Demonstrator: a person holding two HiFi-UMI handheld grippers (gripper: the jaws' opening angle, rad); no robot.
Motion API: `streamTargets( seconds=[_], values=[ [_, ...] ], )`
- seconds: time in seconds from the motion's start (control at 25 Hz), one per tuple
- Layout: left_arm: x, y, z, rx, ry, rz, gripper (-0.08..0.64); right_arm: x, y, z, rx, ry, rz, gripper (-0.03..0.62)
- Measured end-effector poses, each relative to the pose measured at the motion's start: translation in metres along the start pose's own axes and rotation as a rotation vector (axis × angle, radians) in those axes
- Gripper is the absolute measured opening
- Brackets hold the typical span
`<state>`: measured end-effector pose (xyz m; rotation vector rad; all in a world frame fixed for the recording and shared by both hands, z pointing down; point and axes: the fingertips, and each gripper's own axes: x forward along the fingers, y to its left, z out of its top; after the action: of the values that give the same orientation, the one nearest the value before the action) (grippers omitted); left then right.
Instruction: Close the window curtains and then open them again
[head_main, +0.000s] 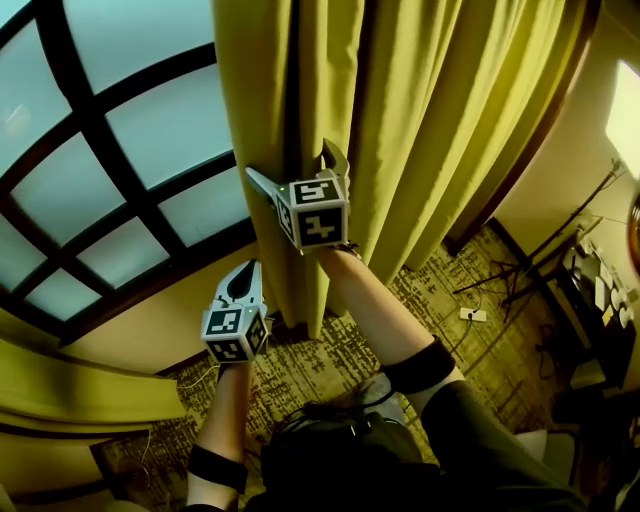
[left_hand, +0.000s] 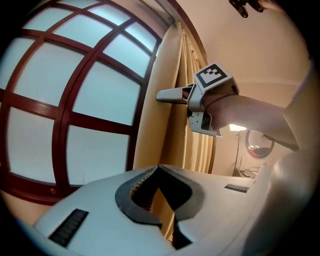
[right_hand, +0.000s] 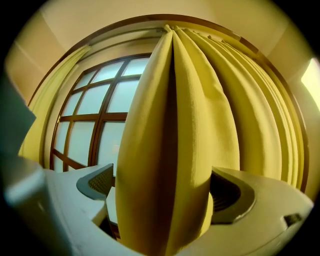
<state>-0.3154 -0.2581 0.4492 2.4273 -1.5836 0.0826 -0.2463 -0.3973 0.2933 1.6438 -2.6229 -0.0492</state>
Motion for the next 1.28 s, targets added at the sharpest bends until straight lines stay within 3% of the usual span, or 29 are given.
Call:
streamTargets(
  seconds=[0.32,0.52,0.56,0.68,0.76,0.96,1.28],
  values=[
    [0.009,0.006,0.001,-0.021,-0.001,0.044,0.003,0.034,-0.005,0.016,-0.011,0.016,-0.007,0.623],
    [0.018,0.009,-0.005,-0.012,0.008,0.071,0.003,0.041,-0.003,0.018,-0.017,-0.029,0.049,0.557],
    [0.020,0.008,-0.005,-0.015,0.009,0.074,0.003,0.040,-0.004,0.019,-0.022,-0.037,0.059,0.507],
    [0.026,0.004,-0.007,-0.019,0.015,0.083,0.003,0.037,-0.009,0.020,-0.034,-0.063,0.085,0.244],
    [0.032,0.001,-0.008,-0.024,0.017,0.088,0.003,0.039,-0.017,0.016,-0.043,-0.073,0.101,0.156],
    [0.051,-0.014,-0.010,-0.025,0.019,0.091,0.003,0.039,-0.031,0.013,0.017,-0.081,0.179,0.037],
    [0.083,-0.043,-0.007,-0.019,0.018,0.128,0.003,0.037,-0.065,0.017,0.222,-0.090,0.341,0.032]
  ],
)
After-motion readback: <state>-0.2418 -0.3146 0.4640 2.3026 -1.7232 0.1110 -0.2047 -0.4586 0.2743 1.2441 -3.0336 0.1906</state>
